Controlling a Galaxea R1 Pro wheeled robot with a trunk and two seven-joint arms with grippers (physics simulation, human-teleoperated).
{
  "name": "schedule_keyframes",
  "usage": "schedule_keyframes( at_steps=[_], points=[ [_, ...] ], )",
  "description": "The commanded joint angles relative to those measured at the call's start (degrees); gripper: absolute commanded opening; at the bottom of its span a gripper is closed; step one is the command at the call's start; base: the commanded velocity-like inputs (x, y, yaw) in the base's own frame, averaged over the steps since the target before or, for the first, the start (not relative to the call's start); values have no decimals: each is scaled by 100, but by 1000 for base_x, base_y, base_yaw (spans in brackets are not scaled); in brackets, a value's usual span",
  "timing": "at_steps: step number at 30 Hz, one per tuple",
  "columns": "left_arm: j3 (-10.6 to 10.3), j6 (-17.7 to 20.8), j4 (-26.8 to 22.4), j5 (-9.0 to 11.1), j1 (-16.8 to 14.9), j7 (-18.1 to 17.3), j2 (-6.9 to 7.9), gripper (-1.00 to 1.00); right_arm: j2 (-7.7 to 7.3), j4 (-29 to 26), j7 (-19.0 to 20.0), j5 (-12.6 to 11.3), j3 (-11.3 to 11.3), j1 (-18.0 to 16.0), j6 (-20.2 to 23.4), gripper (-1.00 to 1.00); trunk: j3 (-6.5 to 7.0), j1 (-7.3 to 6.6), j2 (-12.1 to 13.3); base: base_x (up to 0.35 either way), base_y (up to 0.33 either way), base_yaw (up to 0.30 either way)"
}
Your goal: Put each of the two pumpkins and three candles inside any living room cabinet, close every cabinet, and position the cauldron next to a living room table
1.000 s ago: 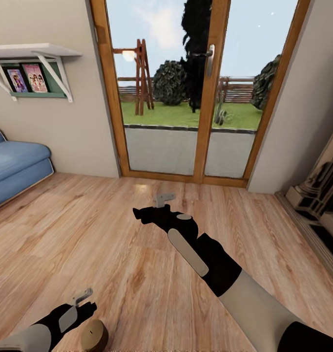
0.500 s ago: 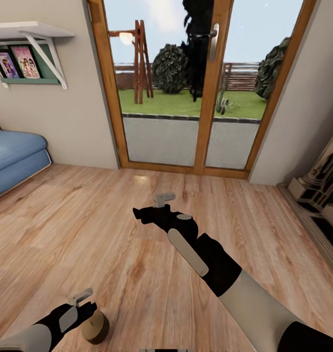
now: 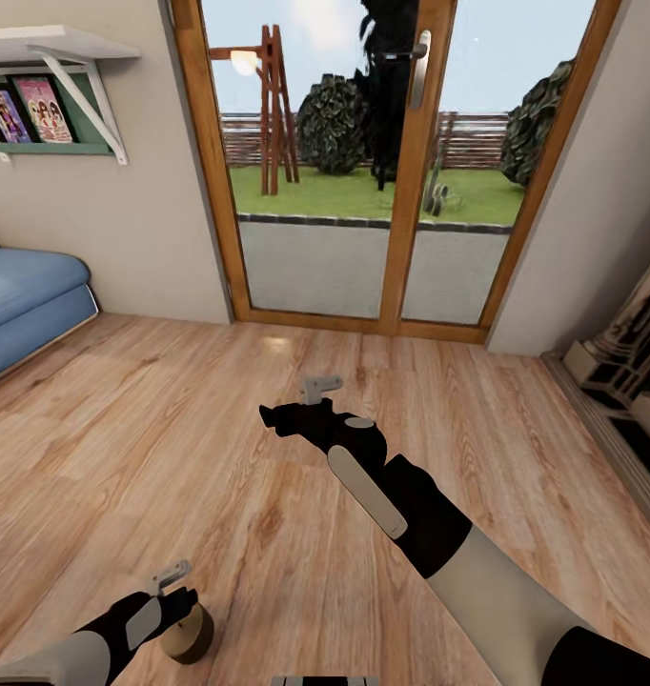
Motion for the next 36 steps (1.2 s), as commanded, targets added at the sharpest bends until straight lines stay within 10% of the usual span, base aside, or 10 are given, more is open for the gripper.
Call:
schedule_keyframes(
  at_steps=[1, 36],
  points=[
    [-20, 31, -16, 35, 1, 27, -1, 100, -1, -8, -58, -60, 9, -5, 7, 100, -5, -1, -2, 0, 0, 0],
    [-20, 24, -16, 23, 8, 31, 4, 100, -1, -3, -58, -60, 9, -5, 9, 100, -138, 14, -10, 52, 14, 0]
  ],
)
